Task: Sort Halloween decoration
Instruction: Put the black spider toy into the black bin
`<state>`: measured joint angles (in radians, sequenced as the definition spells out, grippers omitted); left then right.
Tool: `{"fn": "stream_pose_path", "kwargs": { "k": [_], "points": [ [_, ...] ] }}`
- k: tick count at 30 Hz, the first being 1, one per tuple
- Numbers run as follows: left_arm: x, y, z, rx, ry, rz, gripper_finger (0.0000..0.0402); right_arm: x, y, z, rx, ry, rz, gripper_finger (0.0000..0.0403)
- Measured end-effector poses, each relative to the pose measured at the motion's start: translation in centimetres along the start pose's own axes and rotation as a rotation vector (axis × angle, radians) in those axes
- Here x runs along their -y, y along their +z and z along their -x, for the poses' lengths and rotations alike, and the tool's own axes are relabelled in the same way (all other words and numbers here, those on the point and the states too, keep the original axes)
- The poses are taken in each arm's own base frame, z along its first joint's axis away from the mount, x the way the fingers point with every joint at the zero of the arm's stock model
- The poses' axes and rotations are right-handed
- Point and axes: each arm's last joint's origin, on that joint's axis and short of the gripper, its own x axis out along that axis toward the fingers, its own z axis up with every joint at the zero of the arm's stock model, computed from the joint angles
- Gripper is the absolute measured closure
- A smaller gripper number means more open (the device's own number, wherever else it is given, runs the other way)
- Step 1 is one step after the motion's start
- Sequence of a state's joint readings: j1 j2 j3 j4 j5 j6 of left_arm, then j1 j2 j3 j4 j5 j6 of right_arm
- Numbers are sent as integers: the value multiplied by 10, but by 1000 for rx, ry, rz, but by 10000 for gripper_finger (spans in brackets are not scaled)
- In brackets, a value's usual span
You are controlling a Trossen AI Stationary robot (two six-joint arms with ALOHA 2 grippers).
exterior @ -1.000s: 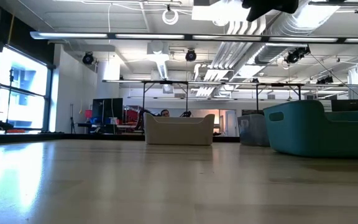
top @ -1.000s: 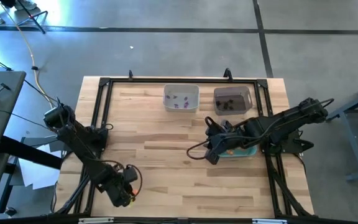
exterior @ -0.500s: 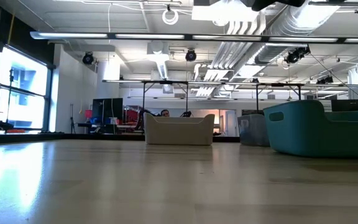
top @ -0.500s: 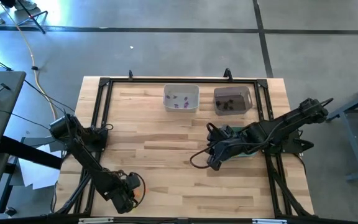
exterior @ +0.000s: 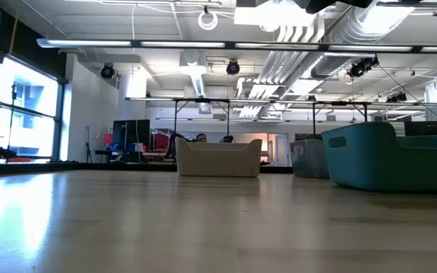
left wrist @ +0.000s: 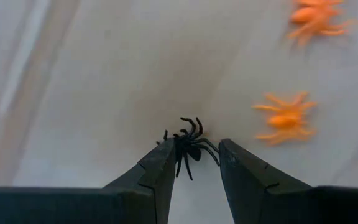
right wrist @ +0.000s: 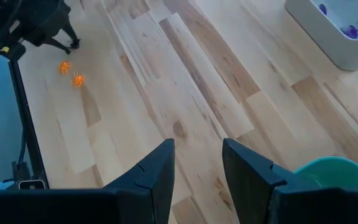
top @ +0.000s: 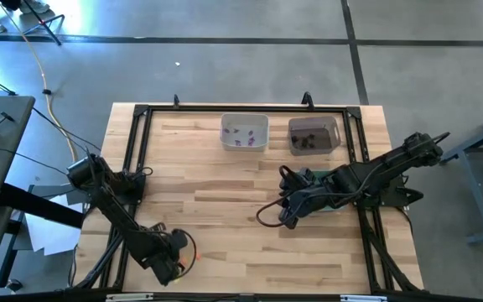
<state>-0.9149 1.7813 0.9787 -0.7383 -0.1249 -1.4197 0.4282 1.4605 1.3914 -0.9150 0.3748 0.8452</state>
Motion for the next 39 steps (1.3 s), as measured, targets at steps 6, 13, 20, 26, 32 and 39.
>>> {"fn": "stream_pose_path", "kwargs": {
  "k": [6,13,20,26,32,39],
  "points": [
    [-6,4,-1,-13,55,8,293,0,0,0,1,-1,0,274],
    [-7,7,-2,-34,59,26,378,0,0,0,2,-2,14,274],
    [-3,9,2,-42,42,51,399,0,0,0,2,-2,14,274],
    [18,16,31,-25,-6,29,401,0,0,0,2,-3,15,274],
    [40,28,69,70,-74,-16,401,1,0,0,9,-19,17,274],
    [54,43,120,313,-100,-91,401,2,-2,1,-5,-29,22,274]
  ]
}}
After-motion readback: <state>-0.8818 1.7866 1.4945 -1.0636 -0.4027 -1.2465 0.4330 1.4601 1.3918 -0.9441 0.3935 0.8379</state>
